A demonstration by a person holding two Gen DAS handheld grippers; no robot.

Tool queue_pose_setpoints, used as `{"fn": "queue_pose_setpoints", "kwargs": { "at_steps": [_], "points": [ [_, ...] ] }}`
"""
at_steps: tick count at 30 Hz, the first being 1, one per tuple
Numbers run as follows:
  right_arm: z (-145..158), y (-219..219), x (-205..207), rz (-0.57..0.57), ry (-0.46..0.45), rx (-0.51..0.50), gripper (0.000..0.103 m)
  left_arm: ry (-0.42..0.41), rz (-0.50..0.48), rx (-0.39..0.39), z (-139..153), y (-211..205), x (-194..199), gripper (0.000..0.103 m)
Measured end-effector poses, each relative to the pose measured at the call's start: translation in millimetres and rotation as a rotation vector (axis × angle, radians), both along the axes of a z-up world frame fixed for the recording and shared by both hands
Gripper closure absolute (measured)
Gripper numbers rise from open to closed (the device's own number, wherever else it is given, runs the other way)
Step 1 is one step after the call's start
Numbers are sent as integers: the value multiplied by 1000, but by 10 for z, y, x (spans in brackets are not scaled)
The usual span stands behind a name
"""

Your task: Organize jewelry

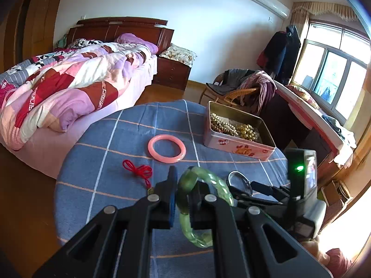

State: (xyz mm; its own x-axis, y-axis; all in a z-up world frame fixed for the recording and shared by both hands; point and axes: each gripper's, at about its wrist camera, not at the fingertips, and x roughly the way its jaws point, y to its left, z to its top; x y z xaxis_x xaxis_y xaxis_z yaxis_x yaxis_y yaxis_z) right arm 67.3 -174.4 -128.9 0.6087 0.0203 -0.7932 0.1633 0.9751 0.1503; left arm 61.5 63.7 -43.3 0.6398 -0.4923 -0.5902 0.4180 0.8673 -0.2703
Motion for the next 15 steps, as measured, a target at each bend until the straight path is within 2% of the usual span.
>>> {"fn": "queue_pose_setpoints", "kwargs": {
  "at_steps": [2,7,15],
  "points": [
    [101,-62,-121,-20,-40,22,39,3,-5,0,-4,-24,-11,94],
    [457,-119,-385,-54,-143,-16,39,7,-20,10,4,-135,-25,94],
    [795,-261,-588,-87,-242,-13,40,-20,-61,13,99,-358,-114,94]
  ]
}}
